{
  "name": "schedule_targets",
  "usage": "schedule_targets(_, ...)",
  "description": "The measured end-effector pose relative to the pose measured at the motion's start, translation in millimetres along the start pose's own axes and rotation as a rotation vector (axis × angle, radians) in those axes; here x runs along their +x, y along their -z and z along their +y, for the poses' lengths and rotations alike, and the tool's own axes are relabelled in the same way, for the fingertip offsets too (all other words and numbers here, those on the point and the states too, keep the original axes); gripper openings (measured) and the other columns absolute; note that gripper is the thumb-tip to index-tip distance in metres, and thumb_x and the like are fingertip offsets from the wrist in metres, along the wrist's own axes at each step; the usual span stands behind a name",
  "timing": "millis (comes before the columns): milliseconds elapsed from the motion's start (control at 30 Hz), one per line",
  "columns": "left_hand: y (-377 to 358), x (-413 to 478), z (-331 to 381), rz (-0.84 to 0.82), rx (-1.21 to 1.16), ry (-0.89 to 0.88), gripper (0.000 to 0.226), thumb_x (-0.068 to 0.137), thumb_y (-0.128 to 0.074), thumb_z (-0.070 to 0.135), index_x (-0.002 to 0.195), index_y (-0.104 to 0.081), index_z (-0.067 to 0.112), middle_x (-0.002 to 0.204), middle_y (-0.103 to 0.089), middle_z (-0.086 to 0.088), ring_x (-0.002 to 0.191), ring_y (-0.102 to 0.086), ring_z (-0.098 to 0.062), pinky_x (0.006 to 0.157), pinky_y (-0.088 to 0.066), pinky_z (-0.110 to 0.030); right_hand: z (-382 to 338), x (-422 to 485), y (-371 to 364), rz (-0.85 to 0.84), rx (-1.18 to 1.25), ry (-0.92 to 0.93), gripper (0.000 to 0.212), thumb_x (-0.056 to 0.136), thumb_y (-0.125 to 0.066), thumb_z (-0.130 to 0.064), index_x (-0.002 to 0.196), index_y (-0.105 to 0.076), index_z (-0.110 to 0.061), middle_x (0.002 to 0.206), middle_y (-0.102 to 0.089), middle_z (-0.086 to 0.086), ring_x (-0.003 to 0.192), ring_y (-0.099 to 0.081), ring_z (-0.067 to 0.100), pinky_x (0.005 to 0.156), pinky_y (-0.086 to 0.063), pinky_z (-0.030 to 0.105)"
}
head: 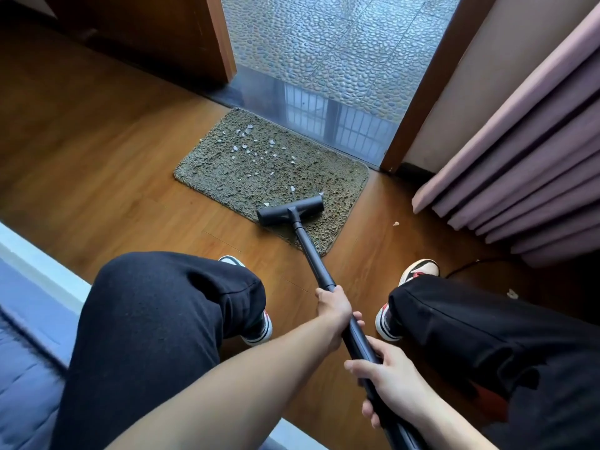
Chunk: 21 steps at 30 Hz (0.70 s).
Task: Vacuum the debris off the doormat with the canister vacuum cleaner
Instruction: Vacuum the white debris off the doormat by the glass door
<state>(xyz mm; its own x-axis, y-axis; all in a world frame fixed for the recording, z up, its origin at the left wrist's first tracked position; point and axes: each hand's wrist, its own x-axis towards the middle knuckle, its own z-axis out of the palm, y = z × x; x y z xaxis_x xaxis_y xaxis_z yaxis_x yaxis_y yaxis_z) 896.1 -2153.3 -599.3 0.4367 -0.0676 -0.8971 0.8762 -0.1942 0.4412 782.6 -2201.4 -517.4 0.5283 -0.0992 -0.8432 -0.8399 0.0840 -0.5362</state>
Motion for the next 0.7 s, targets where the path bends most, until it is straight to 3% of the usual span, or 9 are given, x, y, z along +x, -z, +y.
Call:
schedule_targets(100,-9,-16,-19,-0.013,0.000,0.039,0.031,0.106,-0.031,0.038,0.129,-0.034,0.018,0.083,-0.055,-0.013,0.054,-0.055,-0.016,0.043,-0.052,-0.021,11,-17,8,0.031,-0.013,-0.057,0.047,0.095,-0.068,-0.020,0.133,-0.044,-0.034,0.087,-0.062,0.018,0.047,-0.060,0.023,0.044,-0.052,0.028)
schedule_targets(367,-12,-28,-44,-0.022,-0.034,0.049,0.035,0.105,-0.035,0.040,0.135,-0.034,0.022,0.090,-0.057,-0.010,0.059,-0.059,-0.013,0.052,-0.056,-0.023,27,-34,10,0.032,-0.035,-0.069,0.056,0.094,-0.070,-0.022,0.141,-0.041,-0.031,0.103,-0.061,0.017,0.045,-0.059,0.019,0.047,-0.050,0.025)
schedule_targets(700,3,1,-14,0.022,-0.083,-0.021,0.029,0.105,-0.036,0.033,0.129,-0.037,0.016,0.082,-0.051,-0.010,0.054,-0.056,-0.016,0.041,-0.051,-0.023,8,0,-5,0.019,-0.046,0.004,0.044,0.094,-0.066,-0.020,0.134,-0.050,-0.029,0.079,-0.060,0.013,0.048,-0.061,0.025,0.044,-0.050,0.029)
